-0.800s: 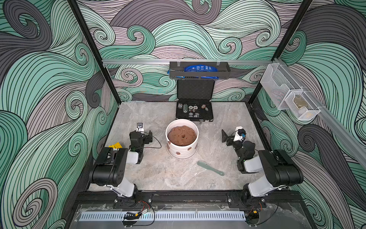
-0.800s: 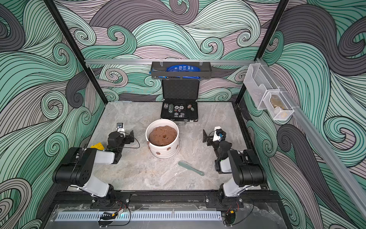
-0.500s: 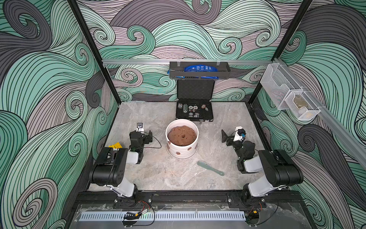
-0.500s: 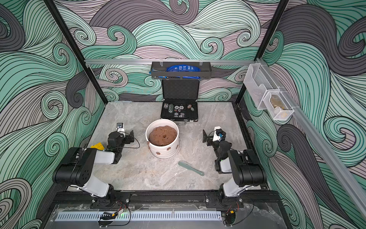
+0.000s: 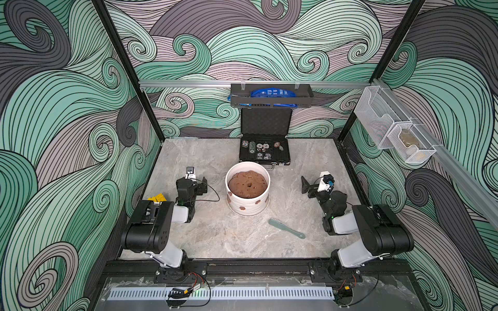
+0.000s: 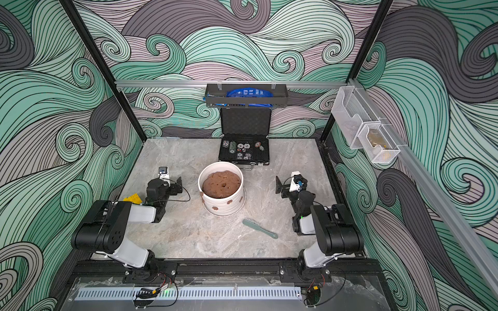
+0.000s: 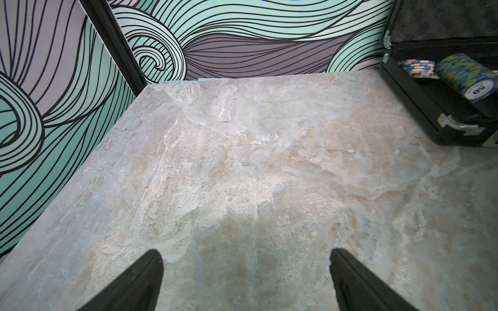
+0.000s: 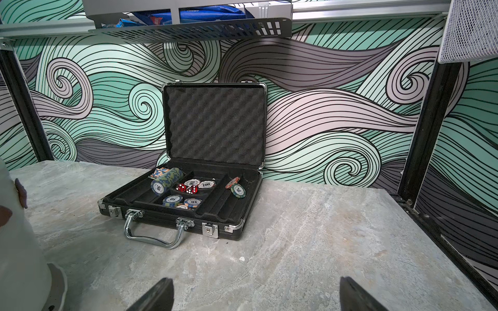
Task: Scrub the dried mud off the ceramic pot
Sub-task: Pick up the brush from the center of the board.
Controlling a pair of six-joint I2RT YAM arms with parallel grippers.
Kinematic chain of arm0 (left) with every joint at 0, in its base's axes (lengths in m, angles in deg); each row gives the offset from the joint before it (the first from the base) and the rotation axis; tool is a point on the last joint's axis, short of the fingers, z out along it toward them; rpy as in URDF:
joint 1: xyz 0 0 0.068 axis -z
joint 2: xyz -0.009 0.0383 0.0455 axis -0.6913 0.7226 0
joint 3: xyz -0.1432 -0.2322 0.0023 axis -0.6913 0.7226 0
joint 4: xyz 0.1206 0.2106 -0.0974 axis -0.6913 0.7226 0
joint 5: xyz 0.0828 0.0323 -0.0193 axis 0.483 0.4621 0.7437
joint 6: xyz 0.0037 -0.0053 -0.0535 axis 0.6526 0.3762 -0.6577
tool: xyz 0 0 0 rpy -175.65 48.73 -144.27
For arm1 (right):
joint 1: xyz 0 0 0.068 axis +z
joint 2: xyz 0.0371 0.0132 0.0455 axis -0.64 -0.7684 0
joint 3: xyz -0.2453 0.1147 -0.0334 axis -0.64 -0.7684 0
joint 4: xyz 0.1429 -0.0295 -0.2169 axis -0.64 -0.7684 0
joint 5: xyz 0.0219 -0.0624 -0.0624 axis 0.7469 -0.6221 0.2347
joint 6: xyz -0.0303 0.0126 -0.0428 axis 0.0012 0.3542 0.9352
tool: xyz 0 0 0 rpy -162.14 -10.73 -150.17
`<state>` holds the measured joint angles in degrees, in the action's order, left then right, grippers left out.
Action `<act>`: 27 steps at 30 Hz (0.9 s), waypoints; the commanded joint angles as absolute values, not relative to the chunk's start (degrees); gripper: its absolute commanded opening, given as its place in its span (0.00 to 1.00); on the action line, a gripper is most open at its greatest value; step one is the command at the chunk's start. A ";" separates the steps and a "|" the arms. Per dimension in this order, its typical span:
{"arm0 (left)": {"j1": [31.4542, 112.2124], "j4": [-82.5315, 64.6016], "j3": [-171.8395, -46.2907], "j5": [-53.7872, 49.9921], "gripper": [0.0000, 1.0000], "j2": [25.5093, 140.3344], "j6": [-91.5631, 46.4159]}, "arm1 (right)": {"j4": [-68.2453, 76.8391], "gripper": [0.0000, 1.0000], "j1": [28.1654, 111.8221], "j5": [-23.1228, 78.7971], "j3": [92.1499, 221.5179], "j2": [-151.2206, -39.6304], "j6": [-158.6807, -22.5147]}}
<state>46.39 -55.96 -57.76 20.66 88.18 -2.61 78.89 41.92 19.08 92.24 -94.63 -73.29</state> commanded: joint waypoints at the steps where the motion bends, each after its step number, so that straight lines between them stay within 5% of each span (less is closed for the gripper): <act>1: 46.61 -50.01 -58.56 24.88 0.99 79.74 -3.80 | 69.97 0.99 42.89 18.92 95.76 -89.19 -71.87; 9: 46.62 -0.03 -79.41 18.35 0.99 60.58 -16.60 | 38.97 0.99 43.69 25.19 108.59 -72.70 -75.25; 16: 46.58 19.86 -88.84 0.27 0.99 52.74 -16.42 | 8.12 0.95 50.06 27.37 121.18 -66.45 -76.86; 27: 48.00 32.38 -95.61 -29.06 0.99 47.44 -18.06 | -26.37 0.96 63.26 26.77 135.54 -63.95 -57.56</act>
<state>47.20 27.55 -91.62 -18.16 48.73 -16.62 -13.32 59.93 26.69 134.56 -65.30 -66.16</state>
